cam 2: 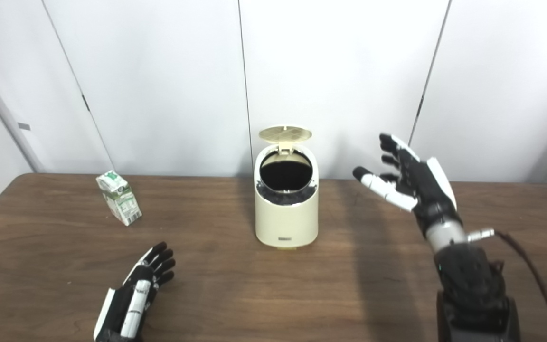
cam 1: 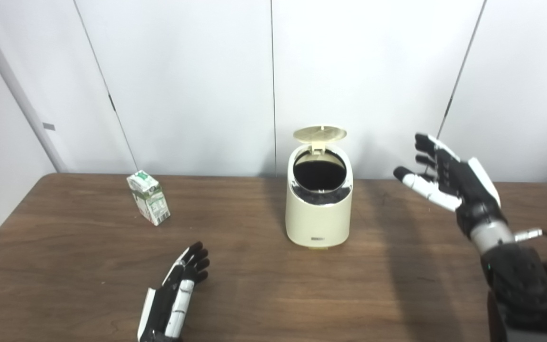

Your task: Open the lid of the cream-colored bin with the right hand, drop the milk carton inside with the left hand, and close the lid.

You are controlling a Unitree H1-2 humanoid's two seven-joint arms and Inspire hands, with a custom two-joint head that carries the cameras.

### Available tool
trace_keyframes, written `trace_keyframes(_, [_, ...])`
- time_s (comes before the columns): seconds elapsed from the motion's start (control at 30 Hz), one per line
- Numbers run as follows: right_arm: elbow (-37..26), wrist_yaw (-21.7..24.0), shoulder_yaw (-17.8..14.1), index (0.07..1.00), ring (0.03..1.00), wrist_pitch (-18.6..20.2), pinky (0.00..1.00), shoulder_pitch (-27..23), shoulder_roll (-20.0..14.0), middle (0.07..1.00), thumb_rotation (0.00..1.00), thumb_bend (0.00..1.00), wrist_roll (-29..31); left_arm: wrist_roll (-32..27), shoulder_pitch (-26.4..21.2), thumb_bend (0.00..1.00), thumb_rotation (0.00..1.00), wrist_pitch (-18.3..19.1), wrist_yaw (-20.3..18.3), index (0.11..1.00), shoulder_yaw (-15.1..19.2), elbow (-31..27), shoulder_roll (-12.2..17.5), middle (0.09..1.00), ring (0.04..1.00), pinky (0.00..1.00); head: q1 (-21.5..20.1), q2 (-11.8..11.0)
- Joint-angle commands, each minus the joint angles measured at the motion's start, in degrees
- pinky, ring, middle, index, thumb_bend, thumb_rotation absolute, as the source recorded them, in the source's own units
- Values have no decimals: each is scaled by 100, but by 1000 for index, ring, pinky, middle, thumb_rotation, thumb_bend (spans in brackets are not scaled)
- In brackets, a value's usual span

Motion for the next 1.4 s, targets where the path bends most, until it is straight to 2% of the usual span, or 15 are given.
trace_keyframes(0.0, [-328,-83,-59,943,909,-30,828,-24,94,949,577,462,245,1,32,625,832,-82,-29,919,12,78,52,884,870,858,-7,26])
trace_keyframes(0.1, [-541,-122,-48,940,918,-31,858,256,234,945,676,475,434,-21,18,625,821,-105,-51,923,29,111,69,883,867,856,-31,23])
trace_keyframes(0.2, [-716,-240,34,947,934,-76,885,467,290,953,734,453,637,7,10,630,811,-163,-57,922,35,144,91,878,861,848,-26,37])
trace_keyframes(0.3, [-882,-361,184,942,945,-149,903,704,284,959,839,450,683,-3,8,646,808,-132,-63,920,51,144,111,878,865,853,4,60])
trace_keyframes(0.4, [-1012,-436,324,941,951,-220,912,953,215,959,874,493,687,20,1,652,803,-78,-66,921,52,113,129,881,870,858,41,84])
trace_keyframes(0.53, [-1125,-596,505,939,941,-280,908,1182,149,960,869,513,643,98,-4,649,798,-93,-63,924,49,108,183,883,867,850,140,105])
trace_keyframes(0.67, [-1207,-754,649,935,931,-405,899,1368,101,953,869,508,578,261,17,659,661,-64,-13,923,51,59,239,879,863,842,223,98])
trace_keyframes(0.8, [-1253,-888,688,938,934,-471,906,1577,151,947,882,528,658,507,32,681,593,99,84,922,64,-50,233,877,858,813,344,101])
trace_keyframes(0.9, [-1237,-1010,743,939,931,-585,904,1742,186,944,896,533,614,630,-1,657,538,27,142,922,106,-54,246,872,839,773,459,65])
trace_keyframes(1.0, [-1186,-1100,743,938,933,-668,910,1797,192,939,881,506,630,807,-42,627,437,44,236,919,150,-132,244,862,813,718,555,59])
trace_keyframes(1.07, [-1166,-1130,712,937,930,-668,905,1783,162,935,873,487,647,988,-94,621,407,23,343,914,195,-169,234,851,798,709,695,72])
trace_keyframes(1.17, [-1122,-1164,648,936,936,-654,917,1752,109,939,870,495,738,1262,-191,646,354,120,536,903,290,-247,166,837,788,720,994,82])
trace_keyframes(1.23, [-1049,-1161,599,943,944,-675,936,1731,53,944,879,501,838,1518,-284,709,301,322,677,886,371,-358,156,818,766,741,1138,60])
trace_keyframes(1.33, [-956,-1114,550,943,946,-694,943,1705,-52,944,880,492,996,1631,-434,778,245,626,747,884,516,-525,198,806,767,803,1283,61])
trace_keyframes(1.37, [-940,-1104,552,944,941,-697,938,1701,-88,943,886,492,1031,1648,-472,788,235,695,762,884,558,-573,208,803,763,796,1310,53])
